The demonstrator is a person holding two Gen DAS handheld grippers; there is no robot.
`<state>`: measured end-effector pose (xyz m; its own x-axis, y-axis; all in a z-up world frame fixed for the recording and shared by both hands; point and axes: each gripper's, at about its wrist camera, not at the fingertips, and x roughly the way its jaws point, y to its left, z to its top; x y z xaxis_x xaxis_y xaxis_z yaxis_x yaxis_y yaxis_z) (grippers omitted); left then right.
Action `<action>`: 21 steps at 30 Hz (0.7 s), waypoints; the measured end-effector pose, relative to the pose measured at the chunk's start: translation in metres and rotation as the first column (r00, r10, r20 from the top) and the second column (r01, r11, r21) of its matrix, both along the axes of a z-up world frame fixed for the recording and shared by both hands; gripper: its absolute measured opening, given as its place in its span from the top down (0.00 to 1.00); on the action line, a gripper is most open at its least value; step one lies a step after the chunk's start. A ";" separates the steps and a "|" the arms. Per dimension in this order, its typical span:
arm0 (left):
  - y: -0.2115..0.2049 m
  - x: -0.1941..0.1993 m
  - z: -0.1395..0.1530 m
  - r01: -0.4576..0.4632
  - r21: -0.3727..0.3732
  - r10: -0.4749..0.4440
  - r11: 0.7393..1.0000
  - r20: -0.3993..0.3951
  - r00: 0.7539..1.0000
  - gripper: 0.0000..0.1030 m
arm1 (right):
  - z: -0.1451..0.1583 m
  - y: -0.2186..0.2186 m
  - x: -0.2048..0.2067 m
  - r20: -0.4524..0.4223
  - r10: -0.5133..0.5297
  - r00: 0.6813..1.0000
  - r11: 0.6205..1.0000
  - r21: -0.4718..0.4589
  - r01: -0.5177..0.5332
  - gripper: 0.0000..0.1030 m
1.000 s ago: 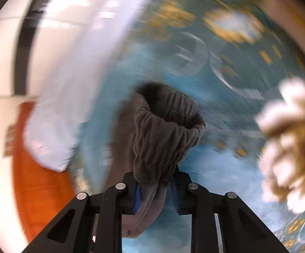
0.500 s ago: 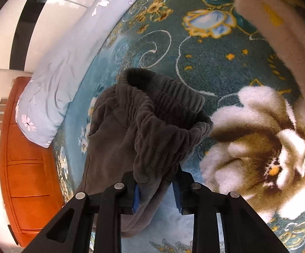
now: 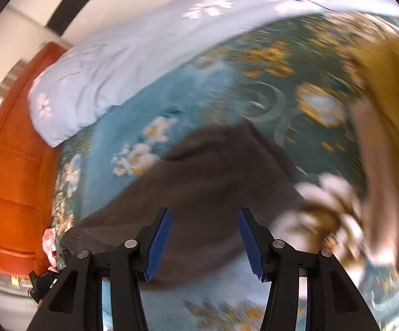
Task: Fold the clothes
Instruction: 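Lower the grey sweatpants lengthwise onto the blanket with both grippers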
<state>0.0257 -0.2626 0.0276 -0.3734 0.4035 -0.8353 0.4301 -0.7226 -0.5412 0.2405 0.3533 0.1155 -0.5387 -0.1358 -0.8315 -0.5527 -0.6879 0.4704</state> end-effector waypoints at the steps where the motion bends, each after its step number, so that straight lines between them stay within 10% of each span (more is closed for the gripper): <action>1: 0.009 0.002 0.004 0.027 -0.008 -0.027 1.000 -0.015 1.000 0.83 | -0.005 0.002 -0.014 -0.009 0.036 0.999 0.999 -0.004 -0.036 0.46; 8: 0.090 0.029 0.027 0.276 -0.068 -0.282 0.959 -0.097 0.955 0.80 | -0.065 0.027 -0.070 0.087 0.084 0.993 0.996 -0.026 -0.082 0.46; 12: 0.154 0.052 0.019 0.482 -0.090 -0.488 0.872 -0.070 0.870 0.80 | -0.080 0.019 -0.077 0.158 0.085 0.984 0.996 0.021 -0.089 0.46; 16: 0.206 0.077 0.004 0.651 -0.172 -0.662 0.740 -0.008 0.750 0.73 | -0.048 -0.027 -0.059 0.046 0.203 0.978 0.978 0.032 -0.205 0.45; 21: 0.235 0.097 -0.008 0.718 -0.188 -0.725 0.670 0.041 0.687 0.61 | -0.031 -0.107 -0.035 -0.027 0.492 0.870 0.870 0.053 -0.490 0.40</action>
<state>0.1229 -0.0272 0.0199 -0.0576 0.4084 -0.9110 -0.2819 -0.8820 -0.3775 0.2060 0.2467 0.0843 -0.4433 -0.3558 -0.8228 -0.1205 -0.8859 0.4480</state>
